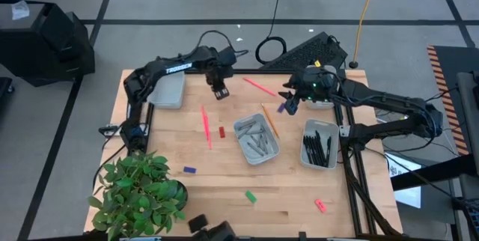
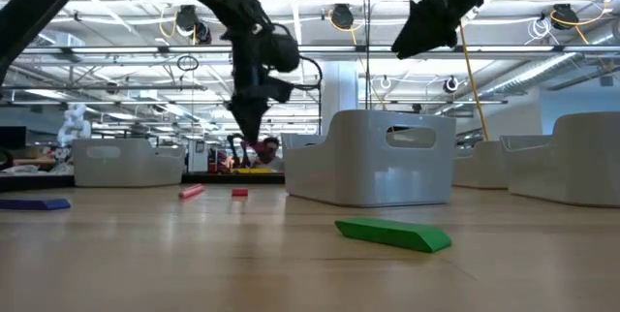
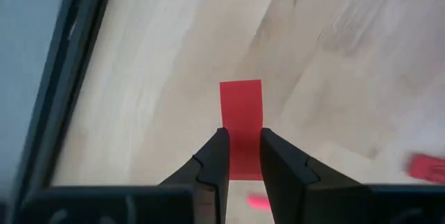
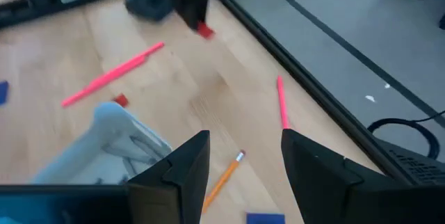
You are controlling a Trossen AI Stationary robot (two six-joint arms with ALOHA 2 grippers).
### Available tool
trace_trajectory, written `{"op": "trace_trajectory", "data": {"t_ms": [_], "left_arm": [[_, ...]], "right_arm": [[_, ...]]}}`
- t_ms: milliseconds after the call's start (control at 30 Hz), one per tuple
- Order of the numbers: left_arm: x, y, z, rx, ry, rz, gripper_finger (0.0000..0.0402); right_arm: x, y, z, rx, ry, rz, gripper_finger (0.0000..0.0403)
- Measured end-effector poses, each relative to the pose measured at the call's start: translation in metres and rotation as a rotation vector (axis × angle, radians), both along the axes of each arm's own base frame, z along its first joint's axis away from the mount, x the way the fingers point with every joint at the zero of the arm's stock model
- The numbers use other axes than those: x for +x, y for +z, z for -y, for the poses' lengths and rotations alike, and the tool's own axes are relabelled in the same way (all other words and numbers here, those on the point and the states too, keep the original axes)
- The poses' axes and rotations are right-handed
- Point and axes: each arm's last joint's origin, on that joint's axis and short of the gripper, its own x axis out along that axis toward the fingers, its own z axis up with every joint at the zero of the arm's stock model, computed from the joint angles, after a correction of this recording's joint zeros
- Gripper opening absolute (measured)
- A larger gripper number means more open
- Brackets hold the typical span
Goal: Sort crayons/erasers/pens/pencils in bins
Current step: Put the red eraser into the top left gray bin
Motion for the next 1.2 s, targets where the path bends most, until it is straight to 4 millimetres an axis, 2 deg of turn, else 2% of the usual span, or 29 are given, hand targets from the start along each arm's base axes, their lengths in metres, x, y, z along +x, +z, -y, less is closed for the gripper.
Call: {"op": "trace_trajectory", "data": {"t_ms": [133,333,433,533,633,900,1033,1200], "left_arm": [[-0.022,0.022,0.004,-0.005,0.225,-0.064,0.0074],[-0.052,0.050,0.011,0.121,0.576,-0.177,0.0074],[-0.066,0.052,0.012,0.174,0.714,-0.214,0.0074],[-0.082,0.043,0.015,0.182,0.802,-0.265,0.0074],[-0.100,0.023,0.018,0.166,0.850,-0.313,0.0074],[-0.135,-0.027,0.005,0.211,1.061,-0.299,0.0074],[-0.147,-0.038,-0.003,0.224,1.145,-0.283,0.0074],[-0.160,-0.041,-0.012,0.205,1.196,-0.293,0.0077]], "right_arm": [[-0.001,-0.008,-0.001,-0.041,0.045,-0.053,0.0171],[-0.002,-0.013,-0.001,-0.106,0.104,-0.103,0.0171],[-0.002,-0.013,-0.001,-0.122,0.118,-0.111,0.0171],[-0.003,-0.012,-0.001,-0.122,0.119,-0.113,0.0171],[-0.006,-0.012,-0.003,-0.120,0.125,-0.131,0.0171],[-0.015,-0.009,-0.006,-0.132,0.138,-0.144,0.0171],[-0.019,-0.005,-0.008,-0.117,0.119,-0.122,0.0171],[-0.024,-0.002,-0.010,-0.117,0.115,-0.110,0.0171]]}}
